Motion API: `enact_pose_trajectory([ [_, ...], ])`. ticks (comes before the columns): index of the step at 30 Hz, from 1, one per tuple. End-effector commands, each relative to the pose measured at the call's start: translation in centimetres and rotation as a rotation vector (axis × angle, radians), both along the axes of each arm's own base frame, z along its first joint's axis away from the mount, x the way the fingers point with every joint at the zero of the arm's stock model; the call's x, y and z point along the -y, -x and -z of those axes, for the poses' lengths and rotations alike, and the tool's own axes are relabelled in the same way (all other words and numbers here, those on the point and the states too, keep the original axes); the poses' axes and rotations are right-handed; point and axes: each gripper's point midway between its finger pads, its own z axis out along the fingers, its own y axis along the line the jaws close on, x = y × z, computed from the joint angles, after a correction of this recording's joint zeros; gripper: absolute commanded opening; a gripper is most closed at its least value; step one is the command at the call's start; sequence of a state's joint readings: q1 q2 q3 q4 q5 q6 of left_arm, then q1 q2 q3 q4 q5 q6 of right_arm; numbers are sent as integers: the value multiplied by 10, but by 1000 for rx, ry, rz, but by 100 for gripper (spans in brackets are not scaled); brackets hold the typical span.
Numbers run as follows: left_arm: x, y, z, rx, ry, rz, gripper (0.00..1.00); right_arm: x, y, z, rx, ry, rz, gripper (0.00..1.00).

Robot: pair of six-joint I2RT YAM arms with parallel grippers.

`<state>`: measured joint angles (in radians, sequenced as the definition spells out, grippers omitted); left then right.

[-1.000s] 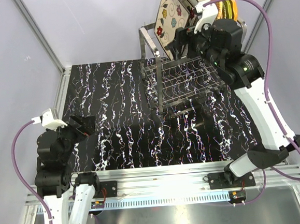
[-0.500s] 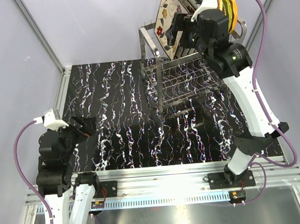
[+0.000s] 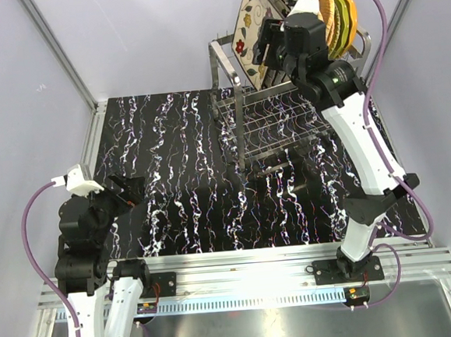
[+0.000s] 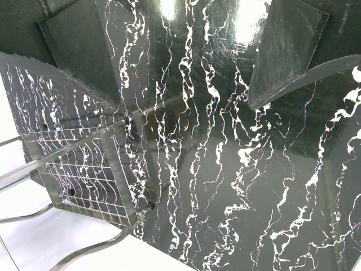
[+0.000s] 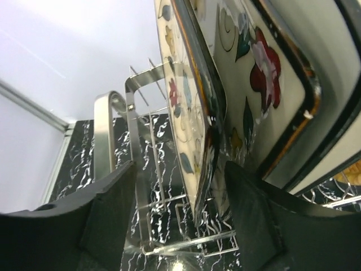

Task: Unload the plates from the dish rack
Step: Grab a plate with the right arm

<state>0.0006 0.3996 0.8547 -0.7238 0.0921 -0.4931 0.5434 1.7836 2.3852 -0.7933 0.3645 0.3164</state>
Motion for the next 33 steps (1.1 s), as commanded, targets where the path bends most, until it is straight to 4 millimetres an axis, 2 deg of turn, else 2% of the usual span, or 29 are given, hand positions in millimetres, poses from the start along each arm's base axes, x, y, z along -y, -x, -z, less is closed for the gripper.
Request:
enact_pose_trajectory([
  [1, -1, -4, -8, 48, -24, 3, 99, 9, -8, -19, 80, 11, 83, 70],
  [3, -1, -4, -7, 47, -24, 5, 99, 12, -13, -12, 86, 59, 121, 65],
  [5, -2, -4, -7, 47, -26, 2, 99, 14, -16, -17, 124, 74, 149, 62],
  [6, -2, -4, -7, 49, -28, 3, 99, 12, -19, -11, 121, 89, 152, 59],
  [7, -2, -4, -7, 49, -28, 0, 99, 13, -20, -17, 150, 79, 163, 58],
  [9, -2, -4, -6, 45, -35, 1, 99, 14, -23, -13, 154, 100, 179, 54],
  [12, -3, -3, -8, 48, -38, 0, 99, 15, -29, -5, 152, 116, 199, 52],
  [16, -3, -4, -7, 45, -38, 1, 99, 15, -33, -12, 212, 111, 208, 49],
  [20, -2, -5, -7, 45, -37, 3, 99, 15, -36, -10, 240, 131, 214, 47],
  [23, -2, -6, -6, 42, -37, 3, 99, 16, -37, -6, 256, 143, 216, 41],
  [25, -2, -6, -7, 42, -37, 6, 99, 17, -35, -8, 280, 143, 218, 33],
  [26, -2, -6, -7, 43, -37, 5, 99, 18, -35, -8, 286, 145, 220, 25],
  [28, -2, -6, -7, 43, -37, 6, 99, 19, -33, -11, 307, 137, 222, 17],
  [29, -2, -6, -7, 43, -35, 6, 99, 19, -34, -8, 309, 163, 218, 10],
  [30, -2, -6, -7, 43, -35, 6, 99, 21, -31, -17, 338, 149, 220, 8],
  [32, -1, -7, -7, 41, -30, 5, 99, 19, -30, -22, 366, 156, 202, 3],
  [33, -1, -7, -8, 44, -29, 8, 99, 20, -29, -32, 402, 137, 205, 0],
])
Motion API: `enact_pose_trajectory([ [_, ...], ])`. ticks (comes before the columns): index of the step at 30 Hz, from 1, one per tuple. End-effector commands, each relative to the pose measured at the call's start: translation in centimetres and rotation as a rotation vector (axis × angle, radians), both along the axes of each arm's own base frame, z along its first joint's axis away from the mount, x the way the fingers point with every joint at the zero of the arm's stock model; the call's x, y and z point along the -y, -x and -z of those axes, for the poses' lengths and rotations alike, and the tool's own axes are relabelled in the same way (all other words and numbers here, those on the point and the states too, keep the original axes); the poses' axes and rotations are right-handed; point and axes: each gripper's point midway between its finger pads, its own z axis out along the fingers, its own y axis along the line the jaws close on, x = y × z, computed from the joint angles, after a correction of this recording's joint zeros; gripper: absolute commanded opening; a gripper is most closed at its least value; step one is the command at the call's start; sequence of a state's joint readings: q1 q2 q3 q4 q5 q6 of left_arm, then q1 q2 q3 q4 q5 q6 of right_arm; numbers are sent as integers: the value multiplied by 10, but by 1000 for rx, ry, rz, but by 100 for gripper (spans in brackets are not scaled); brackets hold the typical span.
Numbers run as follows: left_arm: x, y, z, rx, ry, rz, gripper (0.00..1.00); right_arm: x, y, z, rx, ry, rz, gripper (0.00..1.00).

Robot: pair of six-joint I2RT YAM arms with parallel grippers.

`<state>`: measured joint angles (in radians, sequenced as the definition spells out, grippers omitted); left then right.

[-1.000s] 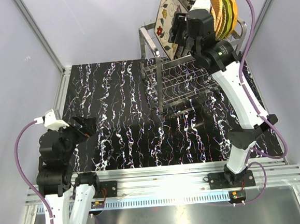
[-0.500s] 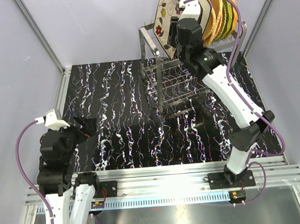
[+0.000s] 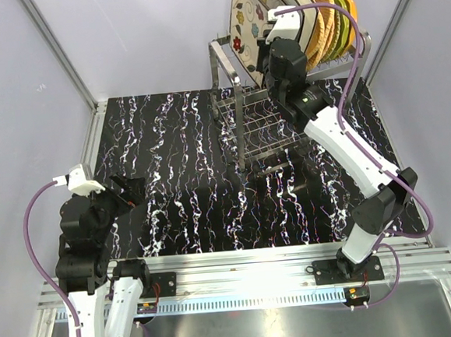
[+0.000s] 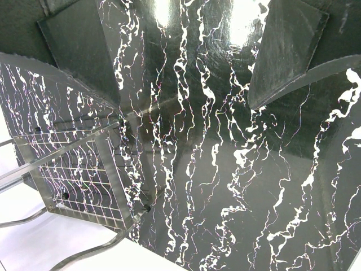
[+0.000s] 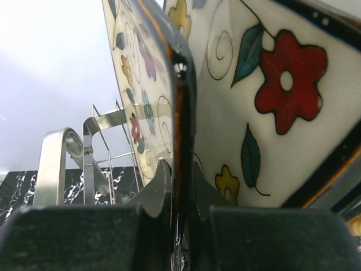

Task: Unload the plates from the dish rack
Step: Grab a plate with the right arm

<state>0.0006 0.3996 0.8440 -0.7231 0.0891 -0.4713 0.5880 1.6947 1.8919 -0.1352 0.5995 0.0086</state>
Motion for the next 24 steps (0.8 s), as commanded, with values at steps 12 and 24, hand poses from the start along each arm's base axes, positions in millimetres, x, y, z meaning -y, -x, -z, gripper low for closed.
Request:
enact_pose_trajectory([
  [12, 4, -8, -16, 55, 12, 16, 99, 17, 36, -124, 406, -87, -47, 0],
  [24, 7, -9, -21, 72, 29, 26, 99, 26, 50, -164, 527, -87, -36, 0],
])
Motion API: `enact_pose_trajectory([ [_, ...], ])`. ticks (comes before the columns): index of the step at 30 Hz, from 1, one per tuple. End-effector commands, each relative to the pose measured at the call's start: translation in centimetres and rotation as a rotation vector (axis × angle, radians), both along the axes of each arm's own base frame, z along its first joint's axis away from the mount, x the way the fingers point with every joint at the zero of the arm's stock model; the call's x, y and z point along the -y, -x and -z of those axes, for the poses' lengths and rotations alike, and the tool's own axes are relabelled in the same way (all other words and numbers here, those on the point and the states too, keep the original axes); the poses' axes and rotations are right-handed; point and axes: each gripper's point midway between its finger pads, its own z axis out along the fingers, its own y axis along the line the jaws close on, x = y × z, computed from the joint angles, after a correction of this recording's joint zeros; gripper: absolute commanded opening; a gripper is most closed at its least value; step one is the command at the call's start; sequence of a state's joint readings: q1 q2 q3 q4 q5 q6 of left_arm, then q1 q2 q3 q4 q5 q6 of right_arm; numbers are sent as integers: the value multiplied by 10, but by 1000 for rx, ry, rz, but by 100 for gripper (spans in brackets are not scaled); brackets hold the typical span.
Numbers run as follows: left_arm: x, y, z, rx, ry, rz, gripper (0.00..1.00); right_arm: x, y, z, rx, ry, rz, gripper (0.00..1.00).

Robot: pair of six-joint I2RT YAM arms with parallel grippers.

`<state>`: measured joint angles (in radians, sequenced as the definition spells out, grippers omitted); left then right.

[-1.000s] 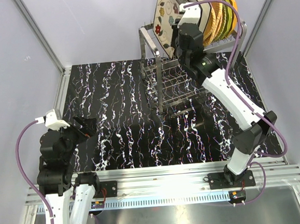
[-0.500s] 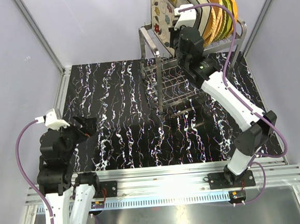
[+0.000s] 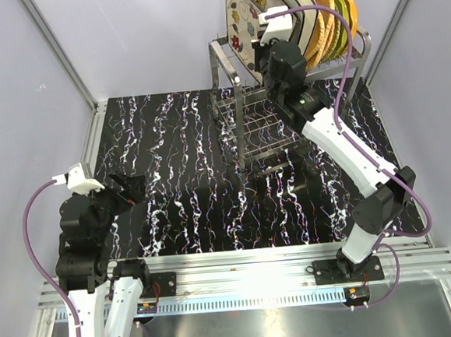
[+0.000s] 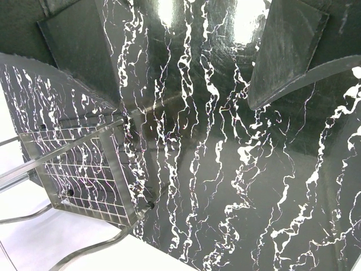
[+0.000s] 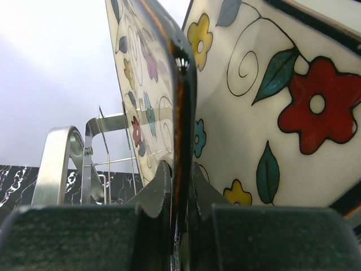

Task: Unload the plates from the dish rack
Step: Grab a plate with the right arm

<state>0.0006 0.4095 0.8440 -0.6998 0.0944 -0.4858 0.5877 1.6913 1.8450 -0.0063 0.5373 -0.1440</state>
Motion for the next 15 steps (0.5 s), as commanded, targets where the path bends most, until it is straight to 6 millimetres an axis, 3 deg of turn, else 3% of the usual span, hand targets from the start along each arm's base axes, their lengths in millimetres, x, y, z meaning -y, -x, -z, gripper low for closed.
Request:
enact_pose_trajectory([
  [1, 5, -6, -17, 59, 15, 24, 99, 34, 55, -156, 449, -203, -19, 0],
  [15, 8, -6, -21, 68, 27, 39, 99, 44, 66, -185, 521, -227, -6, 0],
])
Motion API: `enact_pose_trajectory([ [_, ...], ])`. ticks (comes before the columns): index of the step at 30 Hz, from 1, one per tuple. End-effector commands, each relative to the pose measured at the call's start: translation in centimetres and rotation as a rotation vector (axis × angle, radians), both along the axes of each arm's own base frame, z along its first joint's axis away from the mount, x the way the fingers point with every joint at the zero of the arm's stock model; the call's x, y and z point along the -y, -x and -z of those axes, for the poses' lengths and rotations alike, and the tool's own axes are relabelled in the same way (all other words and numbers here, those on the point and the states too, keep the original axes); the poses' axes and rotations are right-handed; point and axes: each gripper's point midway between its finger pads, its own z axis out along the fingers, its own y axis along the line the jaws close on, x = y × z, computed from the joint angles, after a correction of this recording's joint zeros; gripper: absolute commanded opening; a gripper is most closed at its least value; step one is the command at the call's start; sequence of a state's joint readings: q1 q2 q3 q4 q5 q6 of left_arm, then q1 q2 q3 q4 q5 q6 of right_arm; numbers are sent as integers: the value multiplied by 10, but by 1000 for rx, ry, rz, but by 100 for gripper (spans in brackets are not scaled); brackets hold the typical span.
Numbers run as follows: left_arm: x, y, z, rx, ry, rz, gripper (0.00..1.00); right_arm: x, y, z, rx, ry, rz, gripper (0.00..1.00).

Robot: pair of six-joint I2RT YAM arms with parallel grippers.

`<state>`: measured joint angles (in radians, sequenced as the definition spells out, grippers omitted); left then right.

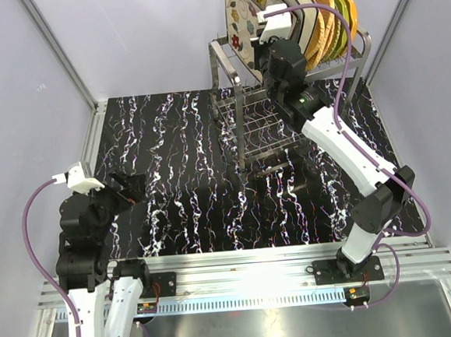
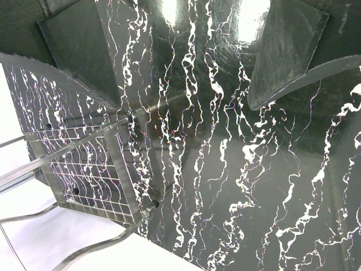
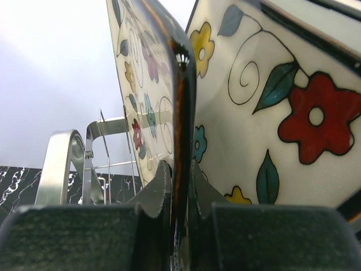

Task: Unload the plates from the dish rack
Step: Grab a plate with the right arm

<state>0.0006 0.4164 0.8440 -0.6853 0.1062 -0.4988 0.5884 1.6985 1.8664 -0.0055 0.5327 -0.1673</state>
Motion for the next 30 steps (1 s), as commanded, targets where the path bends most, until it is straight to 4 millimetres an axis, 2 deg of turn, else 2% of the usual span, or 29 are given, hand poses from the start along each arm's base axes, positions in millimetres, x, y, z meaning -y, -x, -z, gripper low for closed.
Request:
enact_pose_trajectory([
  [1, 6, -4, -18, 62, 12, 30, 99, 45, 66, -180, 509, -243, -8, 0],
  [15, 9, -7, -19, 64, 22, 45, 99, 56, 78, -199, 557, -246, 6, 0],
  [30, 13, -12, -24, 82, 31, 69, 99, 56, 84, -210, 575, -266, -14, 0],
])
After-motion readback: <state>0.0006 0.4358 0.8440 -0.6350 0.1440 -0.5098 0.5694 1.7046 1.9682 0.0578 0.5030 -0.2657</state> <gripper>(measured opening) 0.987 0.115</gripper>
